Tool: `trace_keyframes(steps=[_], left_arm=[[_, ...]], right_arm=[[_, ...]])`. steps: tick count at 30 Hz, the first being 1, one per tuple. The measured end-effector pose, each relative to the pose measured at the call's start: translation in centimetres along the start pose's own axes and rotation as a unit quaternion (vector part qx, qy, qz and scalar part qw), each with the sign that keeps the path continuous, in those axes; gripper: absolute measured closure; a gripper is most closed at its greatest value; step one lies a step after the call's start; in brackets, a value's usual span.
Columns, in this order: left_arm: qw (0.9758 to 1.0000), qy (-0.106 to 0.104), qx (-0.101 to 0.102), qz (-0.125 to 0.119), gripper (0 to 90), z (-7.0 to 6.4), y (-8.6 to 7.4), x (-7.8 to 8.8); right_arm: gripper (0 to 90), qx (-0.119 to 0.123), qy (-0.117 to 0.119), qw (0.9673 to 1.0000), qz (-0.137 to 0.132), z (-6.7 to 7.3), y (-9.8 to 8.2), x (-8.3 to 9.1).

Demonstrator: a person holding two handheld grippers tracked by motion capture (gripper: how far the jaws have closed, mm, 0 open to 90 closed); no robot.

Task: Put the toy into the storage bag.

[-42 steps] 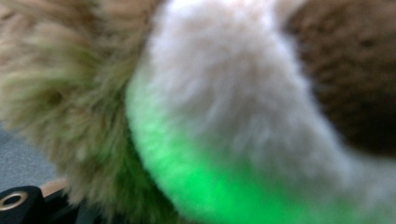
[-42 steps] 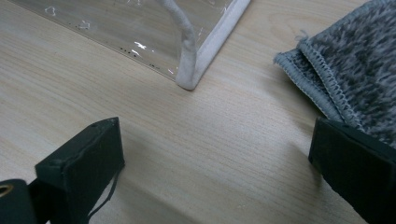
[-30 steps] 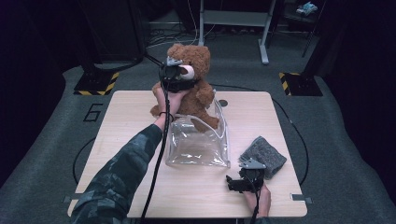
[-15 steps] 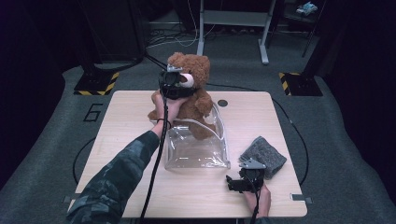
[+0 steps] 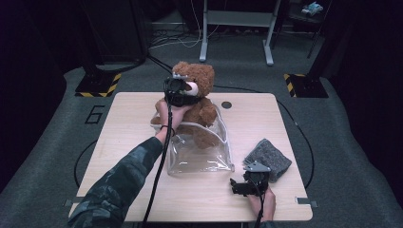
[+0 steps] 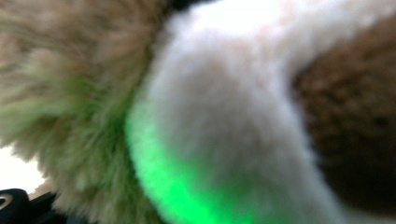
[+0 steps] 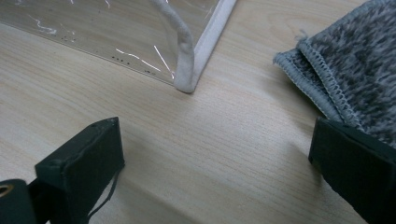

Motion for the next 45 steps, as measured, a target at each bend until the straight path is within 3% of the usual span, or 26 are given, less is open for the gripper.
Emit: trace_keyframes(steps=[5, 8, 16, 22, 30, 31, 36, 45], left_arm=[[0.9998, -0.007, 0.001, 0.016, 35.3, -0.1, 0.0, -0.1], [0.999, -0.015, 0.004, 0.043, 33.5, -0.2, -0.1, -0.3], [0.9977, -0.014, 0.009, 0.066, 27.5, -0.2, 0.0, -0.1], [0.9953, -0.024, -0.005, 0.093, 23.1, -0.7, -0.6, 0.3], [0.9939, -0.024, -0.017, 0.106, 19.4, -0.6, -1.5, 1.0], [0.9932, -0.026, -0.025, 0.11, 18.2, -0.6, -1.8, 1.4], [0.9922, -0.041, -0.024, 0.115, 14.8, -0.2, -2.3, 2.8], [0.9938, -0.052, -0.022, 0.096, 12.4, 1.5, -2.9, 6.5]], right_arm=[[2.3, 0.0, 0.0, 1.0, 0.0, 0.0, 0.0, 0.0], [2.3, -0.001, 0.0, 1.0, 0.0, 0.0, 0.0, 0.0], [2.3, 0.0, 0.0, 1.0, 0.0, 0.0, 0.0, 0.0], [2.3, 0.003, 0.001, 1.0, -0.001, 0.0, 0.0, 0.0], [2.3, 0.002, 0.0, 1.0, -0.001, 0.0, 0.0, 0.0], [2.3, -0.001, -0.001, 1.0, 0.001, 0.0, 0.0, 0.0], [2.3, -0.001, 0.0, 1.0, 0.0, 0.0, 0.0, 0.0], [2.6, 0.005, 0.001, 1.0, -0.002, -0.1, 0.1, 0.0]])
Point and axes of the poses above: each handheld gripper's, and its own axes: x roughly backward along the jaws, y roughly out of its top, z roughly to its left, the point moved 5 cm from there along -x, roughly forward along the jaws, and after that the axes turned 7 degrees about -z, right-handed, at the moved point
